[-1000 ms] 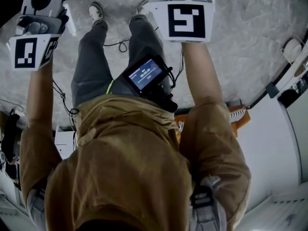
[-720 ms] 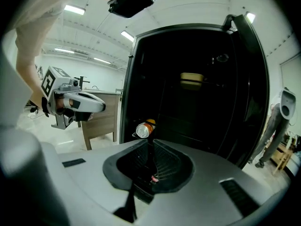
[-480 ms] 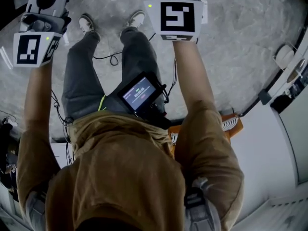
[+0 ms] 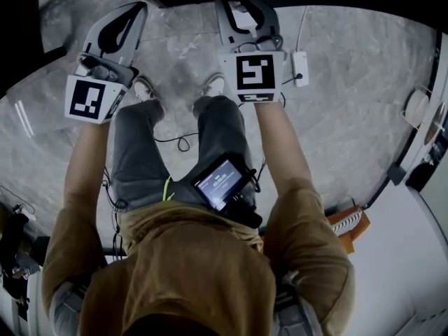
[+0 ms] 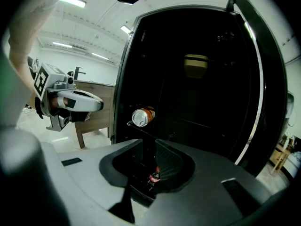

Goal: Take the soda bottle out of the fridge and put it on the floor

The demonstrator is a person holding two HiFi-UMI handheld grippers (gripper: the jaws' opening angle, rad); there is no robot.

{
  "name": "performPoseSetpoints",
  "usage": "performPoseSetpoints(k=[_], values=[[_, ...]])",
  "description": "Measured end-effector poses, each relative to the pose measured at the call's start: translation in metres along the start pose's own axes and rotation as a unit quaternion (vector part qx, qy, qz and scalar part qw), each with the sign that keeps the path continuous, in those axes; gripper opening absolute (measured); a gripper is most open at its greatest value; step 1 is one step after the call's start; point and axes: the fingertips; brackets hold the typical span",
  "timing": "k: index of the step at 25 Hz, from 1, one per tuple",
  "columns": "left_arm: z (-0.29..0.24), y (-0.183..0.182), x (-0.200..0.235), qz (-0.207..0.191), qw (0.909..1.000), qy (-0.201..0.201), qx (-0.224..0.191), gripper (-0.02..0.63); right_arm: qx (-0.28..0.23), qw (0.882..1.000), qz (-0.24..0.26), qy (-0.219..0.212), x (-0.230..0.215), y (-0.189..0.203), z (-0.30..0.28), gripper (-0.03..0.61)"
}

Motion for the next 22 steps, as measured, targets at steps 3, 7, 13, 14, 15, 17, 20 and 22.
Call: performPoseSetpoints(k=[3,7,13,14,15,17,20,22], values=[[-0.006,0.001,0.001,-0.01,0.9999,0.006,0.001,-0.005,-0.007,1.0,0.006,0.004,-0.002,-0.001,-0.007,0.071],[-0.015,0.004,-0.001,-0.013,0.9998,0.006,-0.016,-0.005,-0.004,1.0,0.002,0.011,-0.006,0.009,-0.007,0.072],[-0.024,0.029,0.016,-0.018,0.9998,0.006,0.002,-0.005,-0.004,1.0,-0.008,0.021,0.001,0.022,-0.025,0.074],[-0.025,0.031,0.018,-0.018,0.9998,0.004,0.003,-0.005,-0.005,1.0,-0.009,0.021,0.001,0.023,-0.028,0.077],[-0.026,0.031,0.019,-0.018,0.9998,0.001,0.002,-0.005,-0.006,1.0,-0.011,0.022,0.0,0.024,-0.029,0.078],[-0.03,0.029,0.016,-0.019,0.9998,-0.001,-0.001,-0.005,-0.004,1.0,-0.016,0.023,-0.005,0.027,-0.03,0.08],[-0.038,0.042,0.015,-0.023,0.9997,0.0,0.003,-0.005,0.002,1.0,-0.021,0.023,-0.004,0.044,-0.043,0.083],[-0.044,0.052,0.016,-0.032,0.9995,0.002,0.001,-0.005,0.002,0.999,-0.026,0.023,-0.004,0.057,-0.055,0.089]])
Point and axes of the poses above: the fingertips, and each gripper's own axes: z backward along the fingers, x to its left, y out of its underside, and after that the axes turned 10 degrees about y, right-handed
